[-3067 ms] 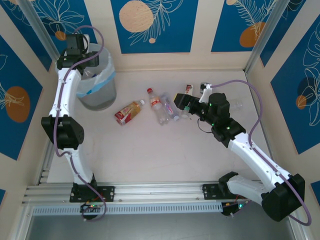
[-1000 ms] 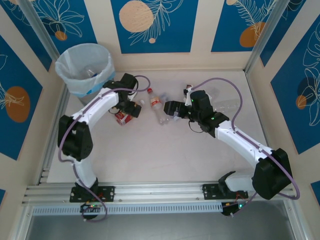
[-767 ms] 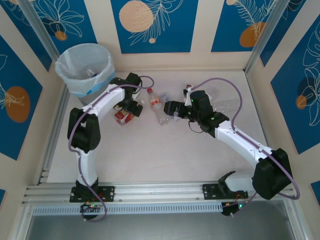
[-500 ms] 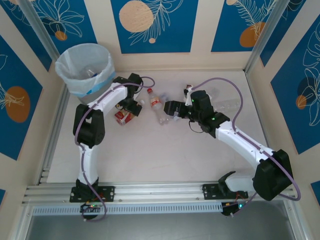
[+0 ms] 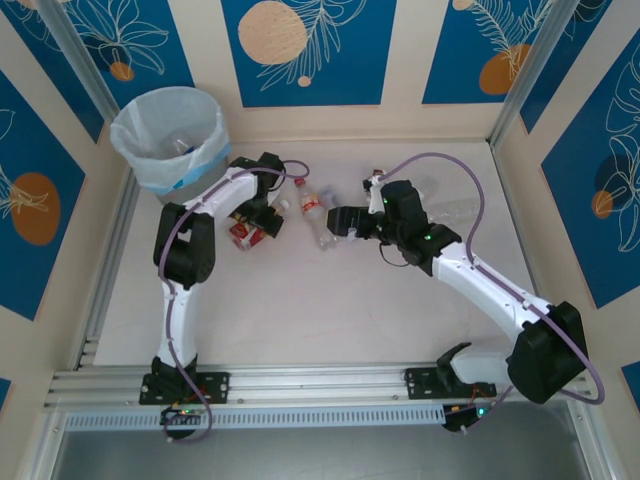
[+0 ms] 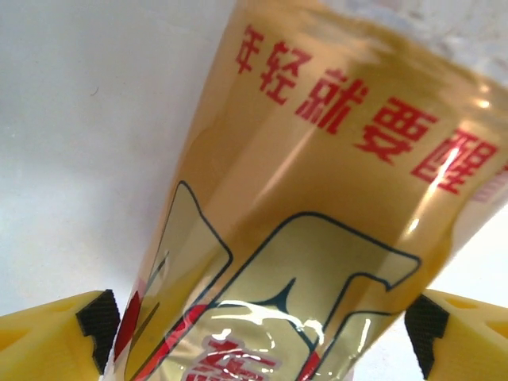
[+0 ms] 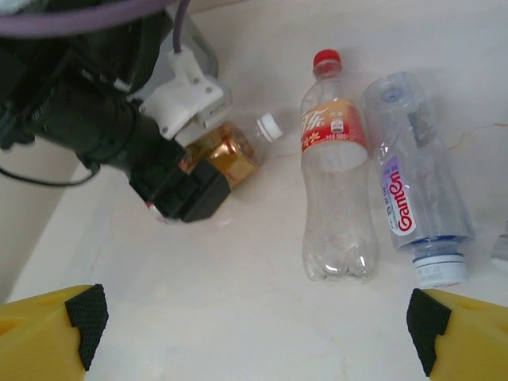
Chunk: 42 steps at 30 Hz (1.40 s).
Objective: Put the plastic bottles in the bin
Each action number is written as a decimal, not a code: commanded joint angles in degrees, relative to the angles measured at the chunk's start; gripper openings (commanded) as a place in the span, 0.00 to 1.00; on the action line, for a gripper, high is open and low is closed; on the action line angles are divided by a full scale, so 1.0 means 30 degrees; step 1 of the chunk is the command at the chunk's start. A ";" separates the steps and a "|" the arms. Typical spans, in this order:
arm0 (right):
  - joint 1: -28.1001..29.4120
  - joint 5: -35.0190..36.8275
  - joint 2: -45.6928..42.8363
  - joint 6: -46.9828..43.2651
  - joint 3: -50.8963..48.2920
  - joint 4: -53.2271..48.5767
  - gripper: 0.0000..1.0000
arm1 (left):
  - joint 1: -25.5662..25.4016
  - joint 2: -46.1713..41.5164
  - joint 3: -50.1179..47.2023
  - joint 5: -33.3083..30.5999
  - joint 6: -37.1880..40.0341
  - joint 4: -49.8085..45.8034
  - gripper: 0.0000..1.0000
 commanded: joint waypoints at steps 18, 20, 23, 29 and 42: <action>0.4277 -0.1140 0.5666 -0.7242 0.2107 0.0217 1.00 | 0.0154 -0.0038 -0.0987 0.0537 0.0282 0.0366 0.74; 0.4263 -0.1198 0.5730 -0.7114 0.1900 0.0803 1.00 | 0.0154 -0.0016 -0.1129 0.0594 0.0260 0.0467 0.71; 0.4300 -0.1177 0.5742 -0.7025 0.1829 0.1117 1.00 | 0.0147 -0.0060 -0.1202 0.0770 0.0194 0.0555 0.70; 0.4279 -0.0989 0.5684 -0.7051 0.1809 0.1066 1.00 | 0.0154 -0.0672 -0.1166 0.0831 0.0136 0.0674 0.66; 0.4278 -0.1044 0.5497 -0.7227 0.1385 0.1767 0.99 | 0.0154 -0.2728 -0.0845 0.2420 -0.0038 0.0255 0.66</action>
